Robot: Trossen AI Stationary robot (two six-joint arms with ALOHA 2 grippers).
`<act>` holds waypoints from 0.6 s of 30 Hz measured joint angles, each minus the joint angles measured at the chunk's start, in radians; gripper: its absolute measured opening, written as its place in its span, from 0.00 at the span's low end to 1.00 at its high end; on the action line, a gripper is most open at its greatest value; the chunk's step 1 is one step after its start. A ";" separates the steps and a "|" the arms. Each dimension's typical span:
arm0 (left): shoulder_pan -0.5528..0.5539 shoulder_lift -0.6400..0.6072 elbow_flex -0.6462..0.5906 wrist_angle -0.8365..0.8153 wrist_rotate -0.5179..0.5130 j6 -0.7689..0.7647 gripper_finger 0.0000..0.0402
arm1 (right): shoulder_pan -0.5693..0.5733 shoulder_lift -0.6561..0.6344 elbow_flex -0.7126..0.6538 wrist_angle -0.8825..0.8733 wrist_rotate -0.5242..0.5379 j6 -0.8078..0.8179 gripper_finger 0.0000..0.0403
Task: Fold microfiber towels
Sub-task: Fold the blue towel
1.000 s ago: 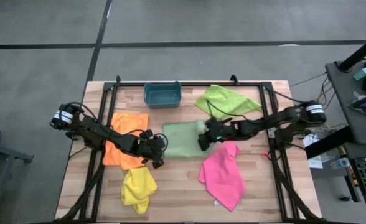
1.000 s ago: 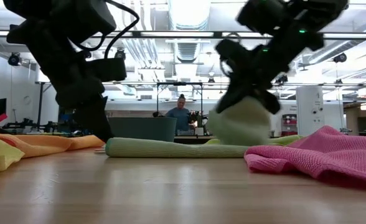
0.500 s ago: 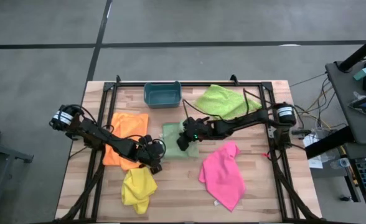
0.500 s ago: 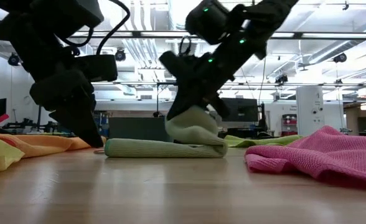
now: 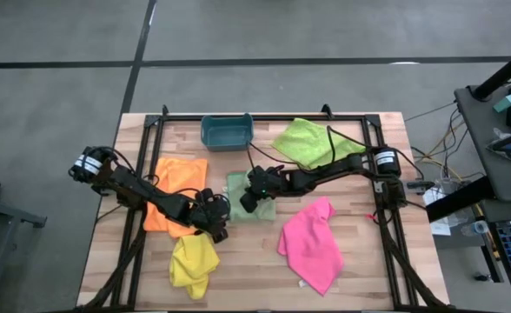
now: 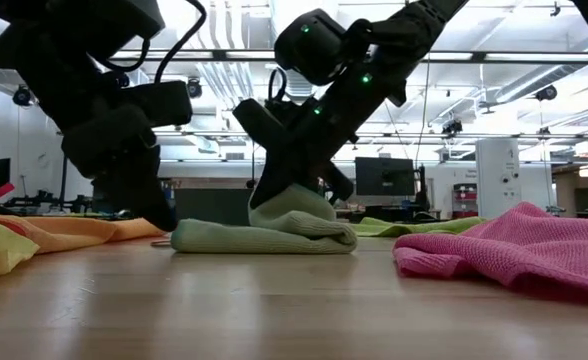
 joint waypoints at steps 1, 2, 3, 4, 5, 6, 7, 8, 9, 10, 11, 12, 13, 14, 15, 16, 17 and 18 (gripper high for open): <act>0.000 0.000 -0.006 0.018 -0.001 0.000 0.32 | 0.000 0.000 0.000 0.000 0.000 -0.005 0.03; 0.000 0.000 -0.012 0.036 -0.002 0.000 0.32 | 0.000 -0.001 0.000 0.000 0.000 -0.010 0.03; 0.000 0.000 -0.018 0.051 -0.002 0.000 0.32 | 0.000 -0.002 0.000 0.000 0.000 -0.012 0.03; 0.000 0.000 -0.025 0.069 -0.002 0.000 0.32 | 0.000 -0.002 0.000 0.000 0.000 -0.016 0.03; 0.000 0.000 -0.029 0.081 -0.002 0.000 0.32 | 0.000 -0.002 0.000 0.000 -0.003 -0.018 0.03; 0.000 0.000 -0.030 0.084 -0.002 0.000 0.32 | 0.000 -0.003 0.000 -0.001 -0.012 -0.020 0.03; 0.000 0.000 -0.030 0.086 -0.002 0.000 0.32 | 0.000 -0.003 0.000 0.000 -0.024 -0.021 0.03; 0.000 0.000 -0.030 0.089 -0.002 0.000 0.32 | 0.000 -0.002 0.000 0.000 -0.026 -0.023 0.03; 0.000 0.000 -0.030 0.089 -0.002 0.000 0.32 | 0.000 -0.002 0.000 0.000 -0.028 -0.032 0.03; 0.000 0.000 -0.030 0.090 -0.002 0.000 0.32 | 0.000 -0.001 0.000 0.000 -0.037 -0.046 0.03; 0.000 0.000 -0.030 0.091 -0.002 0.000 0.32 | 0.000 -0.001 0.000 0.000 -0.043 -0.058 0.03; 0.000 0.000 -0.030 0.091 -0.002 0.000 0.32 | 0.000 0.001 0.000 0.001 -0.043 -0.069 0.03; 0.000 0.000 -0.030 0.090 -0.002 0.000 0.32 | 0.000 0.003 0.000 0.002 -0.043 -0.070 0.03; 0.000 0.000 -0.030 0.090 -0.002 0.000 0.32 | 0.000 0.005 0.000 0.002 -0.043 -0.069 0.03; 0.000 0.000 -0.030 0.090 -0.002 0.000 0.32 | 0.000 0.009 0.001 0.001 -0.042 -0.063 0.03; 0.000 0.000 -0.030 0.091 -0.002 0.000 0.32 | 0.000 0.013 0.004 -0.001 -0.042 -0.048 0.03; 0.000 0.000 -0.030 0.091 -0.002 0.000 0.32 | 0.000 0.017 0.006 -0.001 -0.044 -0.031 0.03; 0.000 0.000 -0.030 0.090 -0.002 0.000 0.32 | 0.000 0.020 0.006 -0.005 -0.047 -0.012 0.03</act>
